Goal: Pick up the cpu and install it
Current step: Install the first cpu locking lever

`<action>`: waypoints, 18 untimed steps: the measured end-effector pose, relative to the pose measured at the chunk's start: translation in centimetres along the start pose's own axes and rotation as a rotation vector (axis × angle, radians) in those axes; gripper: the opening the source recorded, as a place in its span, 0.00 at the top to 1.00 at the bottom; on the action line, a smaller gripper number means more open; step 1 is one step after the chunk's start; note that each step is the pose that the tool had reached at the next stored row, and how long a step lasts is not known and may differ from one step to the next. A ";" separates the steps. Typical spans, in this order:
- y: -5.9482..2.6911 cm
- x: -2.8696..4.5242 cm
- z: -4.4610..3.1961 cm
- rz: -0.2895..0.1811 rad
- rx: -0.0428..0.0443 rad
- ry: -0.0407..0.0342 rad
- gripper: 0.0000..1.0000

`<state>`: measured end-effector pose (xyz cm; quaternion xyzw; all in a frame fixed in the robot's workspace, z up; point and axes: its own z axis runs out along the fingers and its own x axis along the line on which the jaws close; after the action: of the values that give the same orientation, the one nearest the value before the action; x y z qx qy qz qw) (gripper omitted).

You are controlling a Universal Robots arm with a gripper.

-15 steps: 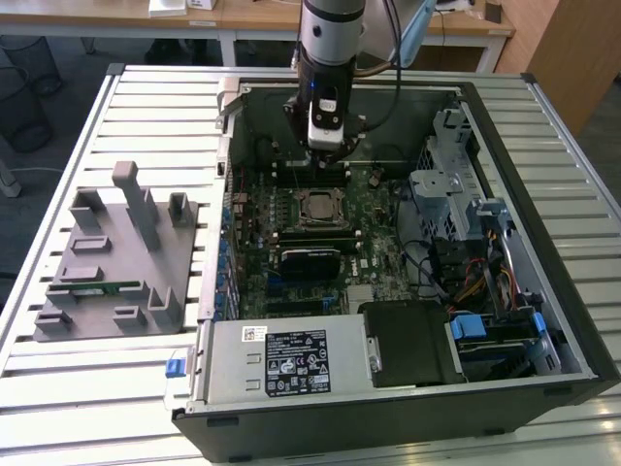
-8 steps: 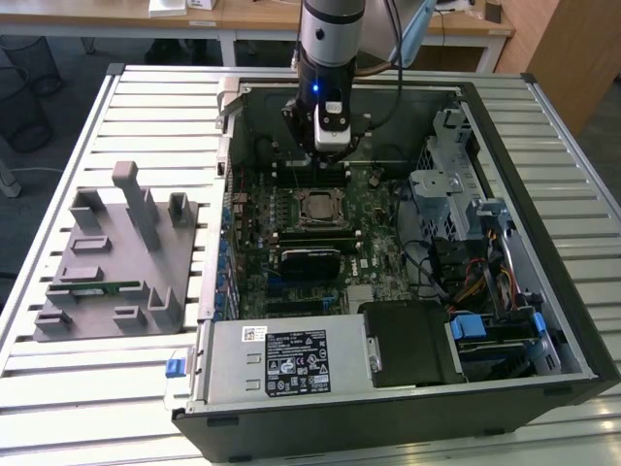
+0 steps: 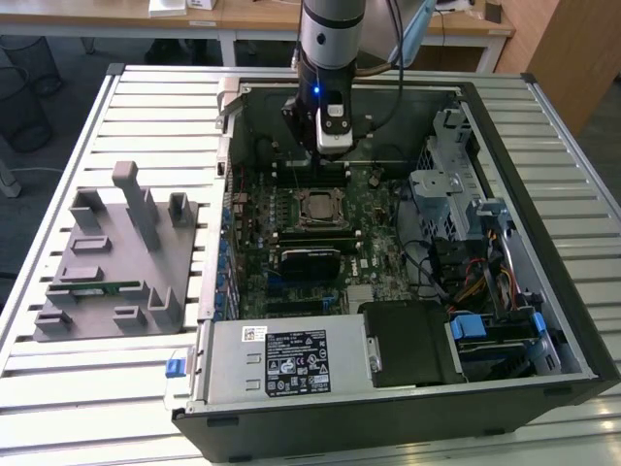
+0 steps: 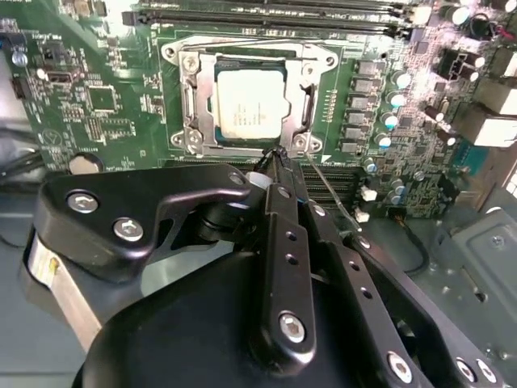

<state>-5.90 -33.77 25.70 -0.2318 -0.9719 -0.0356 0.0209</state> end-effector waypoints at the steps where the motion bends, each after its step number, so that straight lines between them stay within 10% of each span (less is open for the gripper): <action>1: 0.00 0.00 0.00 -0.013 0.0001 -0.0006 0.89; 14: -0.02 -0.01 0.20 -0.230 0.0088 0.0050 0.89; 18: -0.05 0.05 0.21 -0.247 0.0002 -0.0201 0.89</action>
<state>-5.98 -33.77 25.49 -0.1108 -0.9932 -0.0355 0.0066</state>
